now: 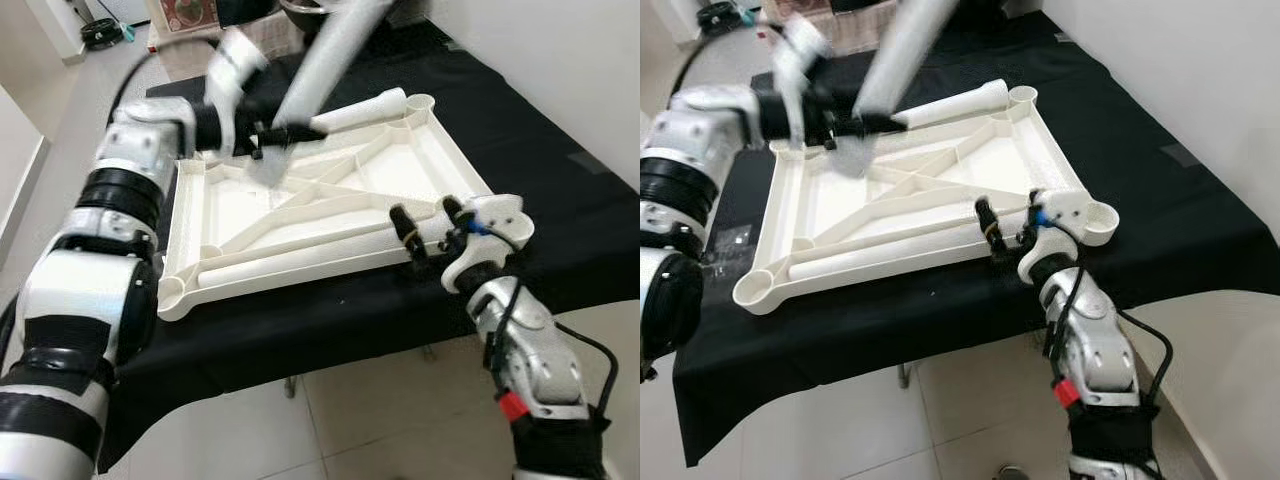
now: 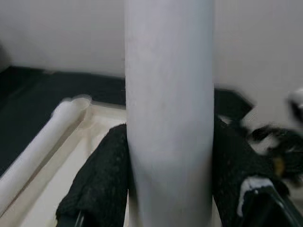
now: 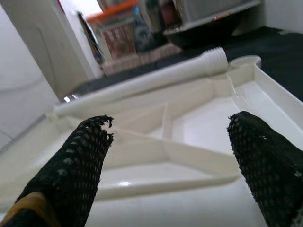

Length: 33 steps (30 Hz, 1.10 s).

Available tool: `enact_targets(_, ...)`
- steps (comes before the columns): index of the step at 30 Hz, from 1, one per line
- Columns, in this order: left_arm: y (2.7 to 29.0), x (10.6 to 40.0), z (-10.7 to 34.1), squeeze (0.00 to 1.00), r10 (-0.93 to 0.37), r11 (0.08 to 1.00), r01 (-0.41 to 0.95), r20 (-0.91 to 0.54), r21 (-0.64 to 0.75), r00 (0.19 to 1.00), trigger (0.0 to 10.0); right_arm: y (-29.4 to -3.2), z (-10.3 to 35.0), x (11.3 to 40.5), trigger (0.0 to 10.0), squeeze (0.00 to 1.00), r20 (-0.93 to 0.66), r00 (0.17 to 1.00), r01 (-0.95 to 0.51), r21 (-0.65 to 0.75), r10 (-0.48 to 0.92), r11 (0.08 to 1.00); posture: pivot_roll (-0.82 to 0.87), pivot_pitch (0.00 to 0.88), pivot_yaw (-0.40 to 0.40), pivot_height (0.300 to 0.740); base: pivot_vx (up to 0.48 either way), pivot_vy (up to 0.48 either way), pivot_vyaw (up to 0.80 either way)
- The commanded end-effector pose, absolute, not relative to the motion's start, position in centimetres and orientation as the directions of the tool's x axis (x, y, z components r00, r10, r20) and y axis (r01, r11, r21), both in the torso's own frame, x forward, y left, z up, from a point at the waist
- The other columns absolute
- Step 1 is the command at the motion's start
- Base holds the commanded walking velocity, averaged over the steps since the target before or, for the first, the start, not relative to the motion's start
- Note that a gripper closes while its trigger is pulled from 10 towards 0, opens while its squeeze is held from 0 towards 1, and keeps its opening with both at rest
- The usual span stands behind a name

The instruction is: Building children table

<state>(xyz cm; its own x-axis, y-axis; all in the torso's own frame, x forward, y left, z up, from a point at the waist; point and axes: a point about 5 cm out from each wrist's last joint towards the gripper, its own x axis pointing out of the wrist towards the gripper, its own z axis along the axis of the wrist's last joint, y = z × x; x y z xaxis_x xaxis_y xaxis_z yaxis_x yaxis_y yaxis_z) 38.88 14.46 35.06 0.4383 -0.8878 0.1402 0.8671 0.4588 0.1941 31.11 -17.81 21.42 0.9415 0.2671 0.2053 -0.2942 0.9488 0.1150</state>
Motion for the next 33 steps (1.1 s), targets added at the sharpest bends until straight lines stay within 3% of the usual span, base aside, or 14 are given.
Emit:
enact_targets(1, 15.7, 36.9, 34.4, 0.0, -0.926, 0.327, 0.932, 0.248, 0.157, 0.283, 1.8, -17.5, 22.9, 30.7, 10.0, 0.0, 0.279, 0.885, -0.429, 0.174, 0.373, 0.886, -0.1, 0.056, 0.102, 0.74, 0.0, 0.0, 0.0)
enact_targets(4, 16.0, 35.2, 33.0, 0.0, -0.945, 0.221, 0.965, 0.276, 0.143, 0.175, 0.7, -17.4, 24.5, 29.9, 10.0, 0.0, 0.36, 0.805, -0.557, 0.189, 0.471, 0.809, -0.09, 0.05, 0.096, 0.74, 0.0, 0.0, 0.0)
enact_targets(5, 16.1, 33.5, 31.2, 0.0, -0.959, 0.139, 0.98, 0.265, 0.145, 0.097, 4.2, -17.3, 26.1, 29.0, 10.0, 0.53, 0.431, 0.704, -0.676, 0.162, 0.565, 0.719, -0.09, 0.043, 0.09, 0.74, 0.0, 0.0, 0.0)
enact_targets(6, 15.9, 32.1, 29.4, 0.0, -0.967, 0.085, 0.987, 0.251, 0.138, 0.048, 10.0, -17.4, 27.4, 28.0, 10.0, 1.0, 0.48, 0.583, -0.781, 0.111, 0.655, 0.614, -0.09, 0.035, 0.083, 0.74, 0.0, 0.0, 0.0)
enact_targets(7, 15.7, 31.1, 28.4, 0.0, -0.968, 0.052, 0.991, 0.248, 0.121, 0.021, 10.0, -17.5, 28.2, 27.2, 10.0, 1.0, 0.499, 0.5, -0.837, 0.068, 0.708, 0.543, -0.09, 0.035, 0.083, 0.74, 0.0, 0.0, 0.0)
enact_targets(9, 15.7, 31.1, 28.4, 0.0, -0.968, 0.052, 0.991, 0.248, 0.121, 0.021, 10.0, -17.5, 28.2, 27.2, 10.0, 1.0, 0.499, 0.5, -0.837, 0.068, 0.708, 0.543, -0.09, 0.035, 0.083, 0.74, 0.0, 0.0, 0.0)
enact_targets(10, 15.4, 30.0, 27.5, 0.0, -0.969, 0.009, 0.994, 0.245, 0.108, -0.018, 10.0, -17.7, 28.9, 26.6, 10.0, 1.0, 0.487, 0.417, -0.881, 0.011, 0.767, 0.472, -0.09, 0.032, 0.072, 0.74, 0.0, 0.0, 0.0)
enact_targets(12, 15.4, 30.0, 27.5, 0.0, -0.969, 0.009, 0.994, 0.245, 0.108, -0.018, 10.0, -17.7, 28.9, 26.6, 10.0, 1.0, 0.487, 0.417, -0.881, 0.011, 0.767, 0.472, -0.09, 0.032, 0.072, 0.74, 0.0, 0.0, 0.0)
enact_targets(14, 14.4, 28.2, 26.0, 0.0, -0.975, -0.041, 0.992, 0.213, 0.123, -0.066, 10.0, -17.9, 29.3, 26.5, 10.0, 1.0, 0.352, 0.33, -0.923, -0.075, 0.876, 0.378, -0.1, 0.032, 0.055, 0.74, 0.0, 0.0, 0.0)
enact_targets(17, 14.4, 28.2, 26.0, 0.0, -0.975, -0.041, 0.992, 0.213, 0.123, -0.066, 10.0, -17.9, 29.3, 26.5, 10.0, 1.0, 0.352, 0.33, -0.923, -0.075, 0.876, 0.378, -0.1, 0.032, 0.055, 0.74, 0.0, 0.0, 0.0)
enact_targets(18, 14.0, 27.6, 25.6, 0.0, -0.976, -0.05, 0.99, 0.203, 0.131, -0.076, 10.0, -17.9, 29.4, 26.6, 10.0, 0.82, 0.299, 0.304, -0.935, -0.089, 0.904, 0.344, -0.1, 0.031, 0.053, 0.74, 0.0, 0.0, 0.0)
enact_targets(19, 14.0, 27.6, 25.6, 0.0, -0.976, -0.05, 0.99, 0.203, 0.131, -0.076, 10.0, -17.9, 29.4, 26.6, 10.0, 0.82, 0.299, 0.304, -0.935, -0.089, 0.904, 0.344, -0.1, 0.031, 0.053, 0.74, 0.0, 0.0, 0.0)
enact_targets(20, 13.3, 27.3, 25.2, 0.0, -0.978, -0.054, 0.986, 0.189, 0.155, -0.084, 10.0, -17.3, 29.3, 26.7, 10.0, 0.0, 0.218, 0.272, -0.948, -0.105, 0.937, 0.299, -0.11, 0.023, 0.041, 0.74, 0.0, 0.0, 0.0)
enact_targets(33, 11.7, 26.6, 25.0, 0.0, -0.98, -0.042, 0.979, 0.18, 0.197, -0.079, 10.0, -15.3, 30.3, 26.1, 10.0, 0.0, 0.113, 0.122, -0.988, -0.084, 0.986, 0.132, -0.12, 0.007, 0.026, 0.74, 0.0, 0.0, 0.0)
